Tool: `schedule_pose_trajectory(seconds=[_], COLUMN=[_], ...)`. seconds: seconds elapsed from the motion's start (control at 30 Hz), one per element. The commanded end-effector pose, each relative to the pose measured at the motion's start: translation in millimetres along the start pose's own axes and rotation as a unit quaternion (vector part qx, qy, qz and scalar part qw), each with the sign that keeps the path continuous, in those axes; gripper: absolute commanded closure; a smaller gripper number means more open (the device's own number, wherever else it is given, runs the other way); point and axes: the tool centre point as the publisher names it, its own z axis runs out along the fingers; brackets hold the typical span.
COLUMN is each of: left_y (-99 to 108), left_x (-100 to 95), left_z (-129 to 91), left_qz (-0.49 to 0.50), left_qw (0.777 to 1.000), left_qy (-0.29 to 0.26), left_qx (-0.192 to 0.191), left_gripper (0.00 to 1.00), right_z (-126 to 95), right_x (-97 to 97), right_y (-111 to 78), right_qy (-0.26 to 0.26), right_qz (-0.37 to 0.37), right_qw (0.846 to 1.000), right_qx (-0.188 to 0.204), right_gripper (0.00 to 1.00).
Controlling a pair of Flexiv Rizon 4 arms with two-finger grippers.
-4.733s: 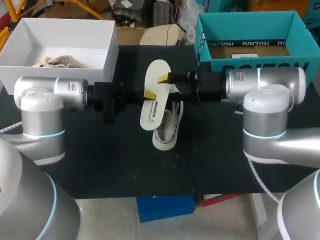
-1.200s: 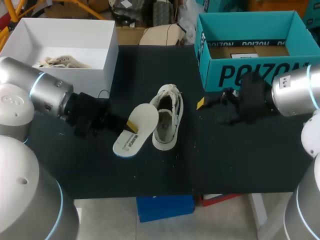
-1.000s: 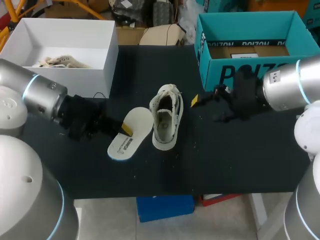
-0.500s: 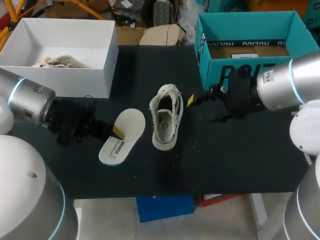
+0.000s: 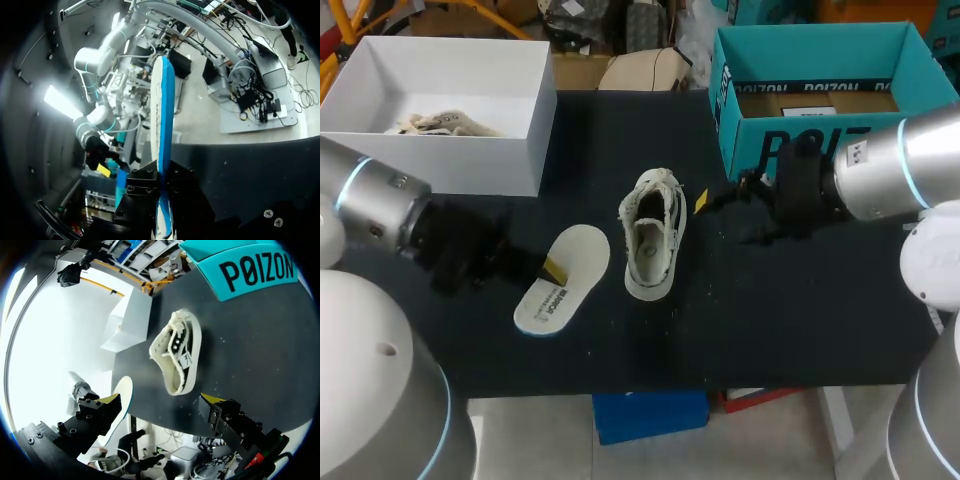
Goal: Take the shoe out of the shoebox, open the shoe tongue, remove and reinsert the insole, then place the shoe into the shoebox
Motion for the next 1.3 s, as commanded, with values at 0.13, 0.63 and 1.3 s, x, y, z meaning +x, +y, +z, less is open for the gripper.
schedule_pose_trajectory(seconds=[0.13, 0.63, 1.3], left_y=[-10, -17, -17], left_x=[13.7, 26.4, 26.8], left_z=[-6, -16, -16], left_qz=[-0.007, -0.018, -0.019], left_qw=[1.000, 1.000, 1.000], left_qy=[0.005, 0.003, 0.002], left_qx=[0.002, -0.022, -0.024], left_gripper=[1.00, 1.00, 1.00], right_z=[18, 71, 73], right_x=[9.0, 44.0, 47.2], right_y=[-2.8, -7.2, 0.4], right_qy=[-0.009, 0.007, -0.080], right_qz=[0.034, 0.014, -0.089], right_qw=[0.999, 0.999, 0.992], right_qx=[0.006, 0.038, 0.049], right_gripper=[0.00, 0.00, 0.00])
